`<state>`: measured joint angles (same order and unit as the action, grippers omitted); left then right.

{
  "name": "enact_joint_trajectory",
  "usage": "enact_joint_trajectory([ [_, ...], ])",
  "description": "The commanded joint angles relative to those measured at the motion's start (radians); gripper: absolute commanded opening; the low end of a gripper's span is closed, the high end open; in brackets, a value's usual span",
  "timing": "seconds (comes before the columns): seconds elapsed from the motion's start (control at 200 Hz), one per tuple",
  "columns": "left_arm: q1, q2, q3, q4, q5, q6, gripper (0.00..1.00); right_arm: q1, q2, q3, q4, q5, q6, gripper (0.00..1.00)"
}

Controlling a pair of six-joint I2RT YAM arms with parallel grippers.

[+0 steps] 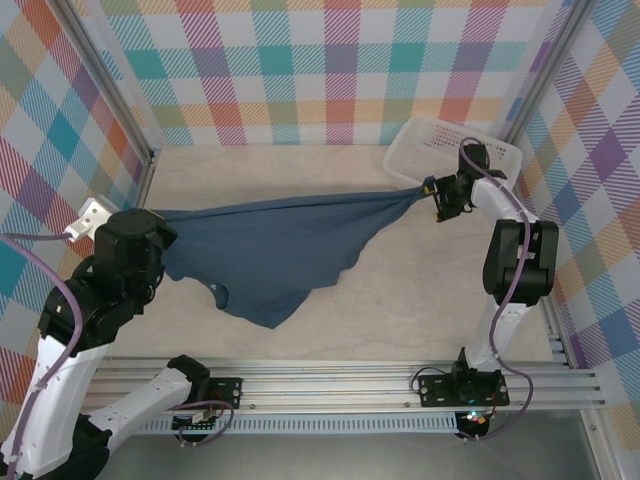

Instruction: Fold and stack the t-shirts

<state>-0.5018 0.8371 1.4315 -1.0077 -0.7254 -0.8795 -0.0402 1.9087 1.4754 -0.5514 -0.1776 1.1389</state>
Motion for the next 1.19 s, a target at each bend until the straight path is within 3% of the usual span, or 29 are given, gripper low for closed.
enact_joint_trajectory([
  [0.0,0.003,0.018,-0.052,0.122,0.006,0.097,0.00,0.032,-0.113,-0.059,0.032,0.066,-0.045,0.55],
  [0.2,0.008,0.092,-0.121,0.288,0.214,0.179,0.00,0.223,-0.380,-0.264,-0.041,0.243,-0.064,0.46],
  [0.29,0.008,0.116,-0.128,0.285,0.305,0.253,0.00,0.309,-0.464,-0.338,-0.032,0.345,-0.108,0.49],
  [0.35,0.008,0.122,-0.144,0.272,0.359,0.278,0.00,0.323,-0.470,-0.378,0.045,0.302,-0.164,0.53],
  [0.435,0.009,0.111,-0.180,0.251,0.397,0.277,0.00,0.344,-0.368,-0.302,0.052,0.194,-0.267,0.58],
  [0.515,0.009,0.084,-0.225,0.236,0.391,0.269,0.00,0.396,-0.227,-0.163,-0.016,0.187,-0.358,0.64],
  [0.63,0.008,0.045,-0.269,0.227,0.372,0.266,0.00,0.442,-0.054,-0.035,0.017,0.200,-0.417,0.62],
  [0.885,0.008,0.005,-0.299,0.191,0.353,0.242,0.00,0.457,0.255,0.202,0.022,0.202,-0.404,0.59],
  [1.02,0.008,-0.019,-0.312,0.180,0.359,0.229,0.00,0.462,0.383,0.353,-0.076,0.197,-0.406,0.59],
  [1.19,0.008,-0.037,-0.316,0.177,0.345,0.240,0.00,0.464,0.470,0.455,-0.174,0.170,-0.389,0.33],
])
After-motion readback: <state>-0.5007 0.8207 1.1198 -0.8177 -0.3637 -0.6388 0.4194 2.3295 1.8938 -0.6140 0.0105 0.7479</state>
